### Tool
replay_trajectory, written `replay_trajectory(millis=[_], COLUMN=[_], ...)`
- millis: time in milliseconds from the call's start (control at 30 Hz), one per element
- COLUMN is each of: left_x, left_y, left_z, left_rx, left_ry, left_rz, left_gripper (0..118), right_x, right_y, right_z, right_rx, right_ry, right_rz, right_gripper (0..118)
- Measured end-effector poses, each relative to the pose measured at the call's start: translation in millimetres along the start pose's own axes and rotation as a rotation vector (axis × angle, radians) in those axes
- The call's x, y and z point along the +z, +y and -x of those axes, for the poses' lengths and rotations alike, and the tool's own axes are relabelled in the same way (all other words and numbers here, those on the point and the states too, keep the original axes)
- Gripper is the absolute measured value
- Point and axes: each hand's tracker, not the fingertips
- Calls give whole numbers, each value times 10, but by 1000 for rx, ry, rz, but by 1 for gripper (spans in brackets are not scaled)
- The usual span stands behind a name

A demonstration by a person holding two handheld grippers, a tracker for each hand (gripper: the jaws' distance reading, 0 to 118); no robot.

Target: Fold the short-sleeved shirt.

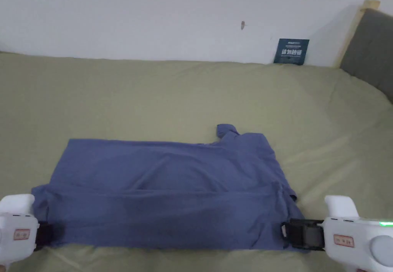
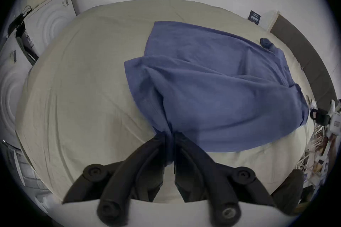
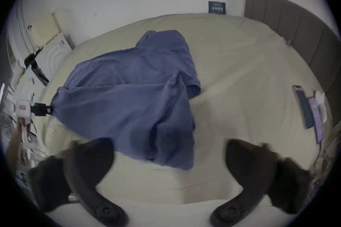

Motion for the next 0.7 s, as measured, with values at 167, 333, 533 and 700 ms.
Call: replay_trajectory(millis=[167,333,533,700], left_x=[8,-2,208,529], left_y=[8,22,-41,-251], left_z=[-36,-3,-6,43], left_rx=[-8,-8,-13,-25], left_ry=[0,-9,8,6], left_rz=[2,12,-5,-13], left_gripper=[8,8,8,8], right_x=[-234,-246,55,391], right_y=[-26,-65,-114,-212], right_z=[-77,-94,-50,-2], right_rx=[14,63,85,97], right_ry=[-19,-31,-4,10], right_rz=[34,43,47,21], right_gripper=[118,7,7,7])
